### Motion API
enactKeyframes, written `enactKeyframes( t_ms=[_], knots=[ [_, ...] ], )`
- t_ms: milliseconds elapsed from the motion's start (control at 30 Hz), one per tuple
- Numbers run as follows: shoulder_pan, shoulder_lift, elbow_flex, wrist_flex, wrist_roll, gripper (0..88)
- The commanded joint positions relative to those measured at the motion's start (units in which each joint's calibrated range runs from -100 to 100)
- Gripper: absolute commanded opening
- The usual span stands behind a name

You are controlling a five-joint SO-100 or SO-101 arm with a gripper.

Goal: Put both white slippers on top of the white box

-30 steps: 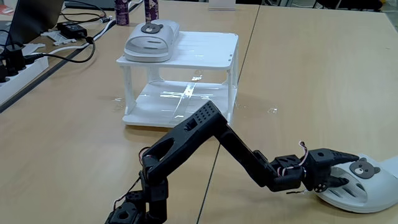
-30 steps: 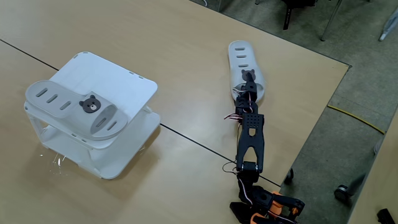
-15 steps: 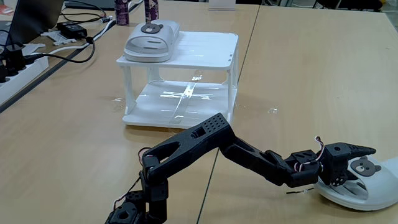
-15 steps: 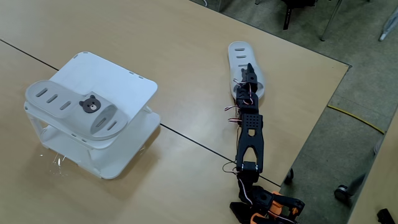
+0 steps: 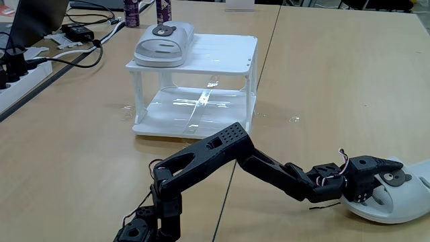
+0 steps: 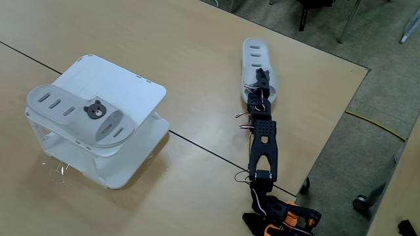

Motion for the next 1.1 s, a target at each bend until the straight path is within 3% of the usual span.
enactKeyframes(
  t_ms=[0, 133, 367, 733, 1067],
  knots=[
    [-0.17, -6.72, -3.56, 4.55, 0.42, 0.8],
    [0.0, -19.01, -3.47, 20.69, 0.42, 0.8],
    [1.48, -39.79, -3.02, 33.98, 0.42, 0.8],
    [1.06, -63.85, -2.93, 48.64, 0.42, 0.8],
    [0.98, -72.94, -0.95, 52.44, 0.42, 0.8]
  ],
)
